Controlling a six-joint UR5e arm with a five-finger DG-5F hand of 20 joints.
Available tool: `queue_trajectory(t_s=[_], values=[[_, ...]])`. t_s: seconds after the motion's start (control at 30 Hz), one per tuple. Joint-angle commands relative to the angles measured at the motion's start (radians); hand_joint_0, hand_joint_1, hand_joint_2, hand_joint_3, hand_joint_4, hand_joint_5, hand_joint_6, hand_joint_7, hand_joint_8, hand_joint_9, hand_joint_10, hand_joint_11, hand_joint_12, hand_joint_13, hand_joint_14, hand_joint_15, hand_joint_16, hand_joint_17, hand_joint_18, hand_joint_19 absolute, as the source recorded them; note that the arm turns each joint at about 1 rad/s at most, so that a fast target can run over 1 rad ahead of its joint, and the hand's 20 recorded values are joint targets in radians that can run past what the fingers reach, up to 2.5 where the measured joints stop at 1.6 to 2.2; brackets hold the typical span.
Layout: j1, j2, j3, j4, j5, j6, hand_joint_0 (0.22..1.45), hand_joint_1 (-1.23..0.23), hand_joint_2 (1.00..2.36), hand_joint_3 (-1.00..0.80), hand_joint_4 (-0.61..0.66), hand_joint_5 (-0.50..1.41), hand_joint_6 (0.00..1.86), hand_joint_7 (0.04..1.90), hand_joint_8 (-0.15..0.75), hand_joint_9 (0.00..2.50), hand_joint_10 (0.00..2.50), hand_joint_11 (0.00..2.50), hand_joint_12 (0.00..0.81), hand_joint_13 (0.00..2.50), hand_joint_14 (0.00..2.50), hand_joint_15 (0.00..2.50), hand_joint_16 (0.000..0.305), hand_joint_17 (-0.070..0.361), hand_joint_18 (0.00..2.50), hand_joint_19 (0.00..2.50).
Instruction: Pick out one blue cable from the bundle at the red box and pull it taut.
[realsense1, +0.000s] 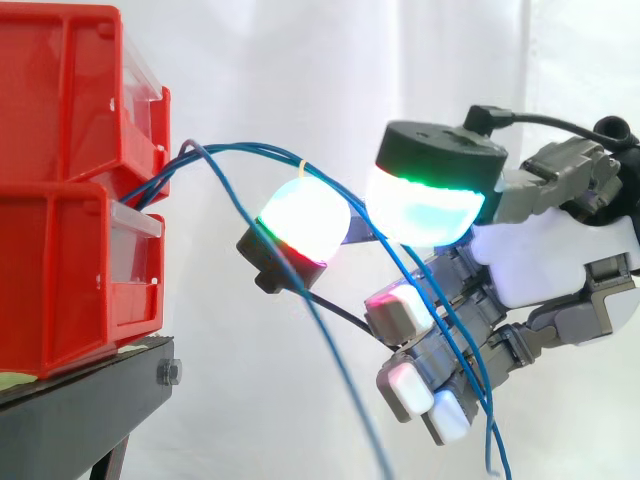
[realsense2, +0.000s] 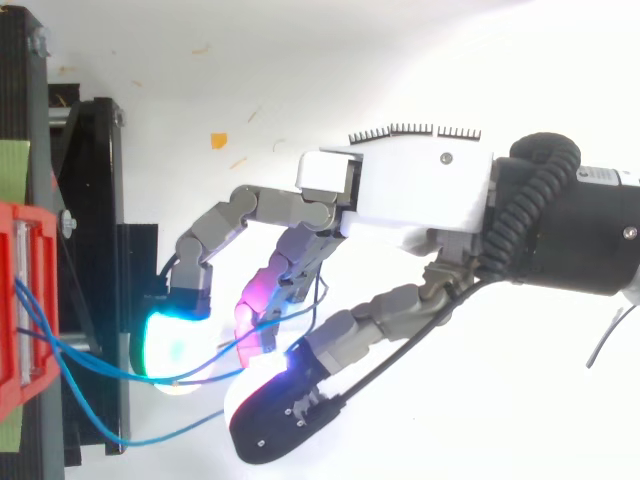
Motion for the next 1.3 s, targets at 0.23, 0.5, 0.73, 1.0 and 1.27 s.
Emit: queue_trajectory(t_s=[0.23,0.5,0.73,1.0,1.27], values=[[0.0,0.0,0.0,0.0,0.0,0.0,0.46,-0.75,1.0,-0.5,-0.2,-0.15,0.89,0.71,0.249,1.12,0.03,0.86,0.38,0.95,0.02,0.63,0.054,0.122,0.83,0.61],[0.0,-0.001,0.0,0.0,0.0,0.0,0.43,-0.69,1.0,-0.5,-0.19,-0.14,0.88,0.7,0.262,1.14,0.03,0.84,0.393,0.97,0.02,0.63,0.058,0.131,0.85,0.61],[-0.002,-0.001,0.0,0.0,0.0,0.0,0.51,-0.53,1.0,-0.5,-0.23,-0.13,0.85,0.79,0.239,1.16,0.03,0.84,0.368,0.96,0.02,0.64,0.051,0.115,0.8,0.63],[-0.002,-0.001,0.0,0.0,0.0,0.0,0.6,-0.67,1.01,-0.4,-0.22,-0.14,0.85,0.81,0.236,1.12,0.03,0.87,0.361,0.92,0.03,0.65,0.048,0.108,0.74,0.66],[0.0,-0.001,0.0,0.0,0.0,0.0,0.56,-0.65,1.0,-0.5,-0.15,-0.15,0.86,0.75,0.248,1.11,0.03,0.85,0.369,0.92,0.03,0.65,0.05,0.112,0.74,0.65]])
